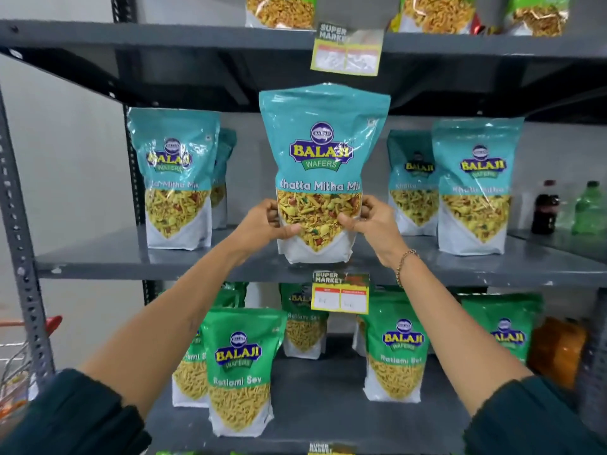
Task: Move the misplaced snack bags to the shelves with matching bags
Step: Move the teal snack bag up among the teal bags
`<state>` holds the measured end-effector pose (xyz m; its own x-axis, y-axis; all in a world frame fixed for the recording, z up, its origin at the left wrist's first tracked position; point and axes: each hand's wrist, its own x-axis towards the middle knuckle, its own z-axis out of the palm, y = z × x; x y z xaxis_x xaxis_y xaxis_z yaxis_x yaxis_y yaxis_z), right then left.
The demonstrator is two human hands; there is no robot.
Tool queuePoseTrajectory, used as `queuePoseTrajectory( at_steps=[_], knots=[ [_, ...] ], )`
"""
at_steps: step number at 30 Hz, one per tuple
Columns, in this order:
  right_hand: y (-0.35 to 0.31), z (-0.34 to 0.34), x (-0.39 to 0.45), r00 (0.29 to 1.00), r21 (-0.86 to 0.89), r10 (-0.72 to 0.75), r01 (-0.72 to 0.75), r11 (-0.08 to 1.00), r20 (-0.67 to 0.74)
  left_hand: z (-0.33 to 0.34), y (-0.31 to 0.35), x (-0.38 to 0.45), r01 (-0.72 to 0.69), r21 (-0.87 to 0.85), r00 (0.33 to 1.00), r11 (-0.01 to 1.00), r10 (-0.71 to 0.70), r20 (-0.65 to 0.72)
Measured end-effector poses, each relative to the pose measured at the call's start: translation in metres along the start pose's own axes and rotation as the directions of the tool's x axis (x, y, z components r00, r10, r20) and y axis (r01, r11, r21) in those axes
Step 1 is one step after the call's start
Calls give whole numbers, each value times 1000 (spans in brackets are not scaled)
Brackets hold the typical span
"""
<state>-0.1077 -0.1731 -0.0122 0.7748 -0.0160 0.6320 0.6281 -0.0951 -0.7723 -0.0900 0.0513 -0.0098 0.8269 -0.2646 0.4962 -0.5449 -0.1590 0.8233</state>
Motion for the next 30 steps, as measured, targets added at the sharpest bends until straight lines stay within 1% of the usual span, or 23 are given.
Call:
queuePoseTrajectory(
  at_steps=[6,13,22,26,30],
  knots=[
    [38,-5,52,997,-27,71,-71,997,18,3,-26,56,60,-9,998,998,-60,-23],
    [63,-10,86,991,-59,132,-132,989,-17,7,-48,98,85,-6,996,996,-85,-18],
    [76,-13,90,984,-133,173,-176,975,-29,17,-68,103,118,-18,993,993,-117,26],
    [72,-13,88,982,-81,182,-185,979,-49,20,-66,103,94,86,995,992,-96,22],
    [71,-12,87,981,-105,178,-185,977,-72,19,-69,103,87,123,996,989,-85,-16]
  ],
)
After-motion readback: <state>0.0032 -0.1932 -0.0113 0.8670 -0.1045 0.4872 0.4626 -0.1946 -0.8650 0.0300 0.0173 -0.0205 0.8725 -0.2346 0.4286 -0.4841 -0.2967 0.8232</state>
